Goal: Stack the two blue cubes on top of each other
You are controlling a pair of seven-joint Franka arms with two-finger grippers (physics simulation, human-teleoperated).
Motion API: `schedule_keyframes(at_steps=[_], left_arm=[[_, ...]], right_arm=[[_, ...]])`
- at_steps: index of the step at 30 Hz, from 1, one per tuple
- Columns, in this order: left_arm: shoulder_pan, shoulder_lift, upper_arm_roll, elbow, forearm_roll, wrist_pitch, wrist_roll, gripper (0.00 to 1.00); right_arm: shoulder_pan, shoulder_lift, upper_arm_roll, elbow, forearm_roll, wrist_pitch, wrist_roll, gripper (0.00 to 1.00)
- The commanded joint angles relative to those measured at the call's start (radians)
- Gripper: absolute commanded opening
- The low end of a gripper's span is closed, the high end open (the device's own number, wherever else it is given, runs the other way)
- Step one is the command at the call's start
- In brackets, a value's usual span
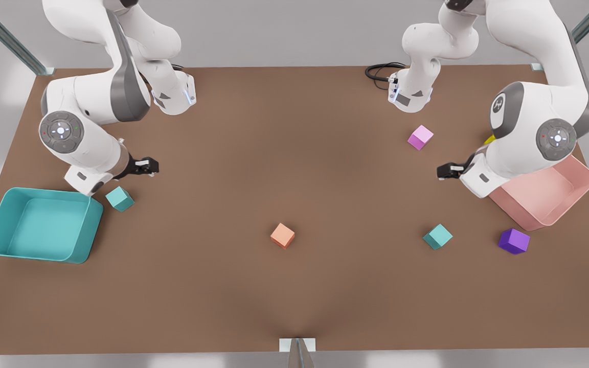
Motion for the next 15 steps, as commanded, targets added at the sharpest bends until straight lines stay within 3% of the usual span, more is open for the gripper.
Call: schedule_keyframes(at_steps=[1, 4, 7, 8, 10, 11, 15], left_arm=[[0.0, 0.006, 0.0, 0.017, -0.004, -0.003, 0.004, 1.0], [0.006, 0.026, 0.0, 0.009, -0.004, -0.024, 0.001, 1.0], [-0.001, 0.041, 0.0, 0.009, -0.004, -0.084, 0.0, 1.0], [0.001, 0.041, 0.0, 0.009, -0.004, -0.084, 0.0, 1.0], [0.006, 0.041, 0.0, 0.014, -0.009, -0.083, -0.002, 1.0], [0.004, 0.043, 0.0, 0.014, -0.003, -0.081, 0.0, 1.0], [0.004, 0.05, 0.0, 0.012, -0.004, -0.081, -0.003, 1.0]], right_arm=[[0.0, -0.001, 0.0, 0.001, 0.001, 0.006, -0.008, 1.0], [0.0, 0.004, 0.0, 0.001, 0.0, 0.006, -0.008, 1.0], [0.038, -0.007, 0.002, -0.046, -0.025, 0.002, -0.319, 1.0], [0.064, -0.007, 0.0, -0.057, -0.048, 0.009, -0.311, 1.0], [0.066, -0.138, 0.0, -0.352, -0.06, 0.259, -0.302, 0.98], [0.06, -0.163, -0.003, -0.41, -0.057, 0.306, -0.298, 0.98], [0.133, -0.178, 0.012, -0.411, -0.033, 0.217, -0.009, 0.99]])
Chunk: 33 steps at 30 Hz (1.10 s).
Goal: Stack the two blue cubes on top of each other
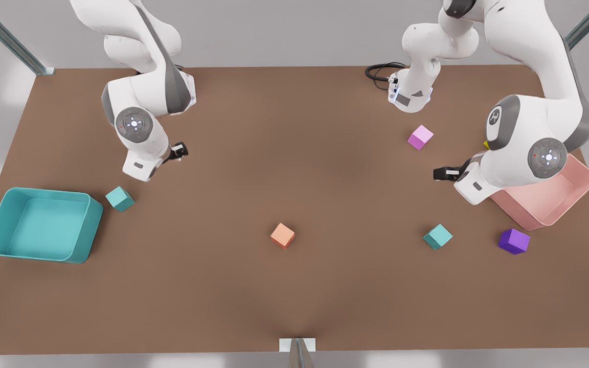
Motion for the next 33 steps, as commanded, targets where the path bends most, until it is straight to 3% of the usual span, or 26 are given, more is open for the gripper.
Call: schedule_keyframes(at_steps=[1, 6, 11, 15, 17, 18, 20, 21, 29, 33], left_arm=[[0.0, 0.007, 0.0, -0.001, 0.002, -0.011, -0.003, 1.0], [0.003, 0.013, 0.0, -0.005, 0.003, -0.014, -0.003, 1.0], [0.003, 0.021, 0.0, -0.025, 0.002, -0.017, -0.003, 1.0], [-0.001, 0.021, 0.0, -0.027, -0.002, -0.015, -0.002, 1.0], [-0.005, 0.021, 0.0, -0.025, -0.003, -0.012, -0.001, 1.0], [-0.006, 0.021, 0.0, -0.024, -0.002, -0.011, -0.001, 1.0], [-0.001, 0.024, 0.0, -0.022, -0.003, -0.009, -0.001, 1.0], [-0.001, 0.03, 0.0, -0.022, -0.002, -0.009, -0.003, 1.0], [-0.003, 0.035, 0.0, -0.025, -0.002, -0.028, -0.017, 1.0], [-0.003, 0.039, 0.0, -0.025, -0.002, -0.037, -0.017, 1.0]], right_arm=[[0.027, -0.025, 0.007, -0.034, 0.005, 0.031, 0.11, 0.99], [0.018, -0.073, -0.002, -0.114, 0.005, 0.057, 0.061, 0.99], [0.006, -0.122, -0.068, -0.304, 0.005, 0.261, -0.054, 0.97], [-0.026, -0.049, -0.093, -0.195, -0.068, 0.29, -0.442, 1.0], [-0.123, 0.099, -0.096, -0.088, 0.005, 0.298, -0.66, 0.99], [-0.117, 0.128, -0.131, -0.088, 0.004, 0.341, -0.72, 0.99], [0.012, 0.192, -0.358, -0.039, 0.027, 0.359, -0.907, 0.99], [0.008, 0.235, -0.391, -0.002, 0.086, 0.347, -1.008, 0.99], [0.034, 0.336, -0.473, 0.072, 0.086, 0.353, -1.195, 0.99], [0.041, 0.326, -0.505, -0.01, 0.136, 0.355, -1.234, 0.99]])
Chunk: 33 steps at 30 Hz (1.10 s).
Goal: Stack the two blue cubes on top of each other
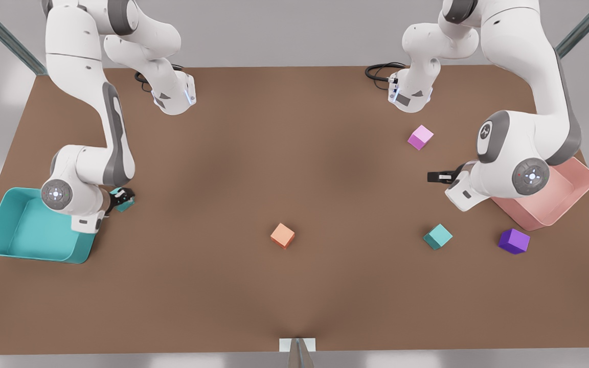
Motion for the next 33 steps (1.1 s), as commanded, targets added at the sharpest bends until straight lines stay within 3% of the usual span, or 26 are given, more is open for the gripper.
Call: schedule_keyframes(at_steps=[1, 13, 19, 33], left_arm=[[0.0, -0.001, 0.0, 0.0, 0.002, -0.009, -0.009, 1.0], [0.0, 0.0, 0.0, 0.0, 0.0, -0.011, -0.009, 1.0], [0.0, 0.002, 0.0, 0.0, 0.0, -0.011, -0.008, 1.0], [0.002, 0.01, 0.0, 0.0, 0.0, -0.019, -0.009, 1.0]], right_arm=[[-0.002, 0.0, -0.03, -0.022, 0.029, 0.023, -0.533, 0.99], [0.003, 0.017, -0.123, -0.127, 0.081, 0.177, -0.513, 0.99], [0.004, -0.02, -0.128, -0.256, 0.141, 0.246, -0.385, 0.99], [0.007, 0.031, -0.154, -0.283, 0.131, 0.375, -0.385, 0.99]])
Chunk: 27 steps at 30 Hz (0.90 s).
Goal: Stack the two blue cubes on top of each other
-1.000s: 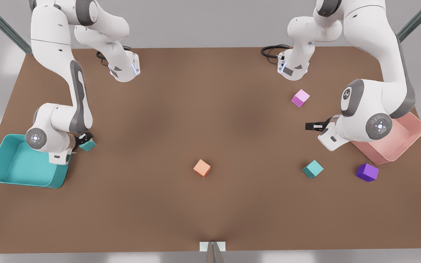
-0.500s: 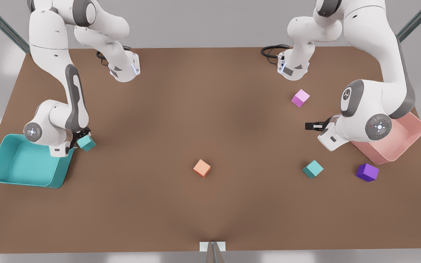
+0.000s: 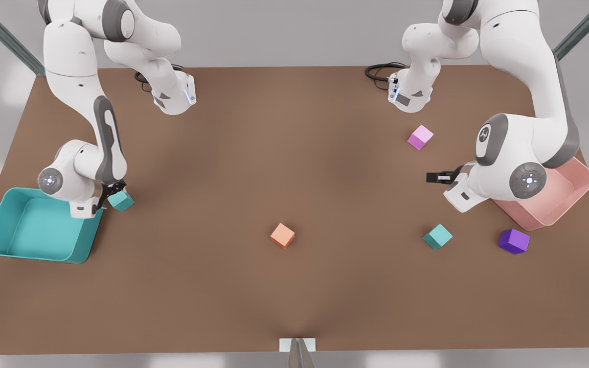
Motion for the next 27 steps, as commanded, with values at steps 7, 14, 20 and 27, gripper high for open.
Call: schedule_keyframes(at_steps=[7, 14, 20, 27], left_arm=[[0.002, 0.005, 0.0, 0.0, 0.0, -0.002, 0.0, 1.0], [0.002, 0.011, 0.0, 0.0, 0.0, -0.002, 0.0, 1.0], [0.002, 0.013, 0.0, 0.0, 0.0, -0.002, 0.0, 1.0], [0.003, 0.02, 0.0, 0.0, 0.0, -0.002, 0.0, 1.0]], right_arm=[[0.0, 0.01, 0.001, -0.023, 0.002, 0.077, -0.033, 0.99], [0.0, 0.012, 0.001, -0.063, 0.008, 0.139, -0.028, 0.99], [0.0, 0.036, 0.006, -0.083, 0.008, 0.174, -0.025, 0.99], [0.0, 0.067, 0.009, -0.086, 0.006, 0.208, -0.027, 0.99]])
